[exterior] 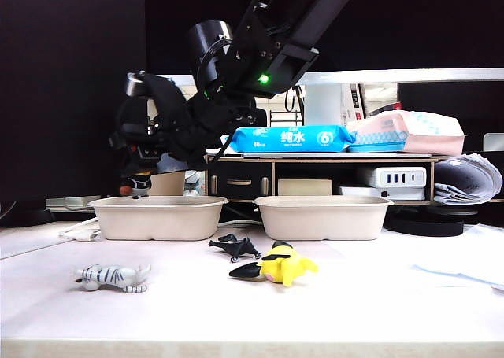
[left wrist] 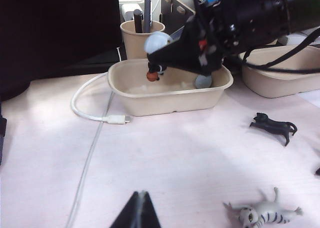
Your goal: Put the dolls with similar sizes into the same paper box, while dolls with different sizes go into separate paper boxes.
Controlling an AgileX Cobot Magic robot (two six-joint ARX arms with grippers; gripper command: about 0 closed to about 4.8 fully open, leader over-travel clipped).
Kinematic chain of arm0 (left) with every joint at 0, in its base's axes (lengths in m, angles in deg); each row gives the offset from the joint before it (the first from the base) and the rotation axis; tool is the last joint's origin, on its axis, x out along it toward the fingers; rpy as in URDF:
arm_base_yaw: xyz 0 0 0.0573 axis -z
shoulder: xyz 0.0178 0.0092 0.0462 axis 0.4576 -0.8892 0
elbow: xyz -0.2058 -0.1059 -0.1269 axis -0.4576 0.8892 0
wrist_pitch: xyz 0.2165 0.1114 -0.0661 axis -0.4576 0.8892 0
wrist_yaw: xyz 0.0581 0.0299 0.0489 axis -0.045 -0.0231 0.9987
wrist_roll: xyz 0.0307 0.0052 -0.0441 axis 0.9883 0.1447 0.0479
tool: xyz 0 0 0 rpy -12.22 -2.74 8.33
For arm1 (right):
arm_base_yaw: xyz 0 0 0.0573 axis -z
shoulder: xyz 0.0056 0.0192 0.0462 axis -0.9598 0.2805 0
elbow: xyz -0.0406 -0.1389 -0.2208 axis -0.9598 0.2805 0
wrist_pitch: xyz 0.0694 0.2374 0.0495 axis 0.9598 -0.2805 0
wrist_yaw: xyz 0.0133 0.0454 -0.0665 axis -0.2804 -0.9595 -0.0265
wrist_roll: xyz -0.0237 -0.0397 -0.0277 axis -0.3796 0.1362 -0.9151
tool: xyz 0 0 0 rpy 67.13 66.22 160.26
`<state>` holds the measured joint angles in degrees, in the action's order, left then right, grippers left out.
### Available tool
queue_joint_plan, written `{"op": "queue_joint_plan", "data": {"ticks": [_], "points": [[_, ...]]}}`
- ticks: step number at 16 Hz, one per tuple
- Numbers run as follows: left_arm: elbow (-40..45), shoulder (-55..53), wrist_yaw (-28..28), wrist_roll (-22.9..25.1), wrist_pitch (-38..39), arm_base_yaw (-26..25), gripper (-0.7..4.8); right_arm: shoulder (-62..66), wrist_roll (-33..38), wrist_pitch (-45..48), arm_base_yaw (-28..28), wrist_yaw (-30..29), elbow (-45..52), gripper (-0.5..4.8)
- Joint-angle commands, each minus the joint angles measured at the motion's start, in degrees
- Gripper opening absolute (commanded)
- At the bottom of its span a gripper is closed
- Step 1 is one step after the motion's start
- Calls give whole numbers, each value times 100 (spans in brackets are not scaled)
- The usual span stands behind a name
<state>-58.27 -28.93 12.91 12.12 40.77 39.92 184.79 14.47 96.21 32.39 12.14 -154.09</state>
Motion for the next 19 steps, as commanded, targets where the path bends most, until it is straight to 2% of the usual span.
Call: {"op": "queue_joint_plan", "data": {"ticks": [1, 3, 5, 6, 7, 9, 11, 14, 16, 19], "points": [[7, 0, -33, 17, 63, 11, -5, -133, 166, 59, 44, -9, -48, 275], [7, -107, -31, 17, 44, 22, -5, -313, 177, -245, 28, -11, -48, 275], [7, -586, -28, 17, 39, 197, -5, -697, 177, -949, 24, -2, -46, 287], [7, -907, -28, 17, 46, 428, -5, -940, 166, -1427, 26, 15, -42, 332], [7, -1084, -33, 33, -85, 632, -5, -1176, 140, -1891, 37, 17, -33, 339], [7, -1270, -31, 35, -219, 1051, -5, -1620, -138, -2948, 35, 142, -31, 339], [7, -1281, -33, 35, -216, 1484, -5, -1950, -262, -4288, 31, 531, -31, 338], [7, -1362, -52, 35, -219, 1700, -5, -2015, -181, -5799, 15, 951, -7, 339], [7, -1491, -33, 35, -216, 1729, -5, -2035, -17, -6192, 2, 953, 94, 339], [7, -1506, -33, 35, -216, 2273, -5, -2041, 59, -7086, 4, 953, 155, 347]]}}
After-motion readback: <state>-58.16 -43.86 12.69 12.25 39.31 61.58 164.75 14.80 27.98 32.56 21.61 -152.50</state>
